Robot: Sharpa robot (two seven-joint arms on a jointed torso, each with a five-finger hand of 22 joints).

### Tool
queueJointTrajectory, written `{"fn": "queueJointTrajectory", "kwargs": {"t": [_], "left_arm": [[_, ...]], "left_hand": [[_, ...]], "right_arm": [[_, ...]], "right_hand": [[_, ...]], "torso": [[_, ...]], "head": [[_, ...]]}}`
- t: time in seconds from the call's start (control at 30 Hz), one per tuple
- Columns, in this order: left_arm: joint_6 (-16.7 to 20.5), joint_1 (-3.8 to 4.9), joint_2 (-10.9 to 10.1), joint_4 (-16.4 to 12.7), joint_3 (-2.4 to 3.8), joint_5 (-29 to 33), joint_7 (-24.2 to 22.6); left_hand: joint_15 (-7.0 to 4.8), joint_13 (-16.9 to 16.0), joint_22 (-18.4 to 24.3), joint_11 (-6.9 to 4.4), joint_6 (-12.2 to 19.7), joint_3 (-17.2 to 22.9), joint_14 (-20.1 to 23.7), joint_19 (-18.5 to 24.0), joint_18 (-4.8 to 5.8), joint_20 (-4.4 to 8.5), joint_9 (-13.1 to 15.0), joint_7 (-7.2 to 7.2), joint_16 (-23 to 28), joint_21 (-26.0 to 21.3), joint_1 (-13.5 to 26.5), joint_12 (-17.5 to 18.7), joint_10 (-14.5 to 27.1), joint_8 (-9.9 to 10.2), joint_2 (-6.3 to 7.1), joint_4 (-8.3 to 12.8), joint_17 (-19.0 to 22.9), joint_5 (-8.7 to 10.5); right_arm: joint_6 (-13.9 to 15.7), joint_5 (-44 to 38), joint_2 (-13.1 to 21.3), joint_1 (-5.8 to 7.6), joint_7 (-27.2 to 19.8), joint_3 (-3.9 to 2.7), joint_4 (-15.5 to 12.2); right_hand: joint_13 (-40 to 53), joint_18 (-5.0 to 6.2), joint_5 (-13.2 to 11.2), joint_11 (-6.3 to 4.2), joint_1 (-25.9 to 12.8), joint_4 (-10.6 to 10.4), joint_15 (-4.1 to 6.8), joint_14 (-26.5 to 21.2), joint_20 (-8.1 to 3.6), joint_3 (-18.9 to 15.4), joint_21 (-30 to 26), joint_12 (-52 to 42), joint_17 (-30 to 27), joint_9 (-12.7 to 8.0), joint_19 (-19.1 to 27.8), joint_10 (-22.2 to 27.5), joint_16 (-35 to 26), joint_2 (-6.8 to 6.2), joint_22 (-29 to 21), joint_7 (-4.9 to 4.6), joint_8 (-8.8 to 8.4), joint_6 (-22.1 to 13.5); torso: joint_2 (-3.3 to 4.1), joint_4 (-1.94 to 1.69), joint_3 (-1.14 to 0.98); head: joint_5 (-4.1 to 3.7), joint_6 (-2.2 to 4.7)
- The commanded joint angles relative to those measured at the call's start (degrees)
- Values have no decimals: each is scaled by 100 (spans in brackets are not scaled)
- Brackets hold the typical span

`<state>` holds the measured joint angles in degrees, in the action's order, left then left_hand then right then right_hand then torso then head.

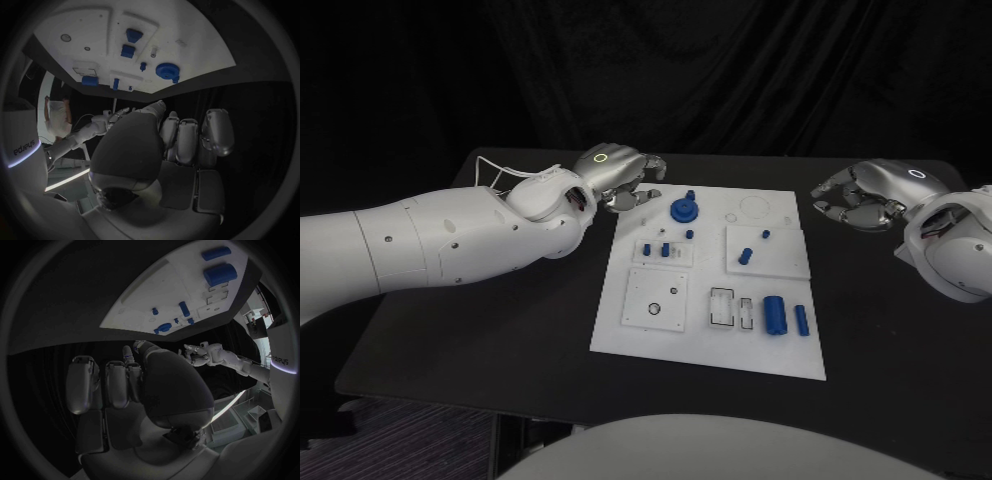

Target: Assemble the parts on the task board

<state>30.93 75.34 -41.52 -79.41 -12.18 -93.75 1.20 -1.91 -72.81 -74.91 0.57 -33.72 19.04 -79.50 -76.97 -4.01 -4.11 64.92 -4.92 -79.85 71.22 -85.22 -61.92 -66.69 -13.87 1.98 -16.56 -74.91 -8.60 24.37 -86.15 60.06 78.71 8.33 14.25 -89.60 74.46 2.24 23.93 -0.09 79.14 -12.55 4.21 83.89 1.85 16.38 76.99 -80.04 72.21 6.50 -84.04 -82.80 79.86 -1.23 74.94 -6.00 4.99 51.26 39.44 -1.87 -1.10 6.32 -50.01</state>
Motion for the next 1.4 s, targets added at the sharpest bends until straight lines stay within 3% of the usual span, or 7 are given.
{"fn": "queueJointTrajectory", "kwargs": {"t": [0.03,0.17,0.23,0.43,0.57,1.03,1.4], "left_arm": [[-488,27,159,326,3,-92,-1423],[-614,37,362,685,3,-51,-1787],[-616,39,451,820,3,-46,-1922],[-792,42,726,1126,4,-48,-2200],[-1045,42,852,1205,5,-49,-2252],[-1437,21,1249,1474,5,-194,-2273],[-1755,-4,1337,1498,5,-224,-2137]], "left_hand": [[207,1115,-896,265,309,808,436,174,-35,-155,-352,-42,413,-89,159,3168,2088,13,402,15,203,62],[226,1909,-918,419,434,1058,554,126,-28,-233,-1053,60,615,22,171,3920,2671,266,596,133,476,81],[201,2466,-916,372,68,955,508,114,-46,-221,-1609,469,621,38,14,4286,3073,343,726,369,536,76],[133,3094,-915,264,-352,595,538,91,-45,-190,-2420,751,697,38,-107,4330,3220,573,698,605,721,-92],[94,3418,-914,217,-502,215,583,79,-44,-178,-2867,872,753,21,-37,4240,3375,747,719,686,877,-504],[105,3650,-936,235,-800,-27,558,17,-30,-175,-3126,784,707,73,-51,4051,3353,747,665,765,912,-662],[110,3685,-992,266,-1042,-76,451,-153,8,-158,-3332,700,596,265,-55,3681,3025,774,631,812,882,-806]], "right_arm": [[11,-15,-3,-13,33,-4,4],[7,-15,-1,-13,30,-4,10],[5,-15,-5,-13,29,-4,16],[-3,25,-23,-13,11,-4,32],[-5,86,-32,-14,-3,-4,30],[-7,128,-30,-13,-9,-5,10],[-7,130,-21,-13,-6,-5,-10]], "right_hand": [[-338,76,23,-8,-26,-11,-15,293,37,29,-30,15,1,-7,-126,34,-31,-30,1104,-9,-24,41],[-338,76,23,-8,-26,-11,-15,293,37,29,-30,15,1,-7,-126,34,-31,-30,1104,-9,-24,41],[-338,76,23,-8,-26,-11,-15,293,37,29,-30,15,1,-7,-126,34,-31,-30,1104,-9,-24,41],[-338,76,23,-8,-26,-11,-15,293,37,29,-30,15,1,-7,-126,34,-31,-30,1104,-9,-24,41],[-334,76,23,-8,-32,-10,-16,294,37,29,-27,13,2,-7,-127,32,-30,-33,1105,-8,-24,45],[-331,75,26,-7,-33,-9,-16,294,37,32,-22,11,4,-8,-130,31,-29,-32,1107,-9,-23,46],[-331,75,26,-7,-33,-9,-16,294,37,32,-22,11,4,-8,-130,31,-29,-32,1107,-9,-23,46]], "torso": [[4,-2,-9],[3,-1,-7],[6,-2,-4],[24,37,7],[30,30,14],[42,45,8],[45,40,12]], "head": [[-34,1],[-52,1],[-63,1],[-15,1],[-23,1],[-21,1],[-17,1]]}}
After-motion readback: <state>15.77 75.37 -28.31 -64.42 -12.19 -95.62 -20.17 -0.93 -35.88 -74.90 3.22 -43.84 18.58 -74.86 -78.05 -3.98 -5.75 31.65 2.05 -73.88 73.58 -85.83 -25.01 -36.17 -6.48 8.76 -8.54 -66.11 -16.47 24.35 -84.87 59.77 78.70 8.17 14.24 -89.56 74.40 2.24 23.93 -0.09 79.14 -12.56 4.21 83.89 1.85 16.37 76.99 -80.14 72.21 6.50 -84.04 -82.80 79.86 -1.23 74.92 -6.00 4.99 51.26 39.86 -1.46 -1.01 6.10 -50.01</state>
